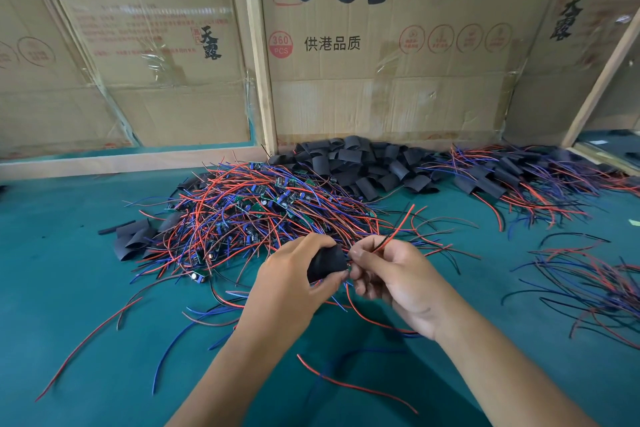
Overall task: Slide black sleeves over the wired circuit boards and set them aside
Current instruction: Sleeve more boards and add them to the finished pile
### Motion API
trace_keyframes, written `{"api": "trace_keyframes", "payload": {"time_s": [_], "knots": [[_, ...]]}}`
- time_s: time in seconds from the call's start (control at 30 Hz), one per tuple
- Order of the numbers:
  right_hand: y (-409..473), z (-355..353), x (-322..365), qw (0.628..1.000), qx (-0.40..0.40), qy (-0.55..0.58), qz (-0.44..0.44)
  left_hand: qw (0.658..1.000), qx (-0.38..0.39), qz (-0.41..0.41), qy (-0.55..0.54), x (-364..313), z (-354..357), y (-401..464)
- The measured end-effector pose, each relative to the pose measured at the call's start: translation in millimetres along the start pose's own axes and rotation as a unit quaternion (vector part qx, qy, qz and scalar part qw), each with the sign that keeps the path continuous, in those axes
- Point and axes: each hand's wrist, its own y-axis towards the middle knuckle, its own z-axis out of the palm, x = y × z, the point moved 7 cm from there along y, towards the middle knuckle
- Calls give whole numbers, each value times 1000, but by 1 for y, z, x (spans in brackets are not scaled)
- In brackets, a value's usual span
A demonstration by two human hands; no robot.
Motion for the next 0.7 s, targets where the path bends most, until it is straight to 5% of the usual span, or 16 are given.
{"api": "trace_keyframes", "payload": {"time_s": [0.3, 0.7], "knots": [[-2, 1, 4, 996, -12, -84, -35, 999, 11, 0, -30, 0, -1, 0], [-2, -19, -13, 987, -105, -51, 110, 994, -5, -55, -94, 15, -9, 2]]}}
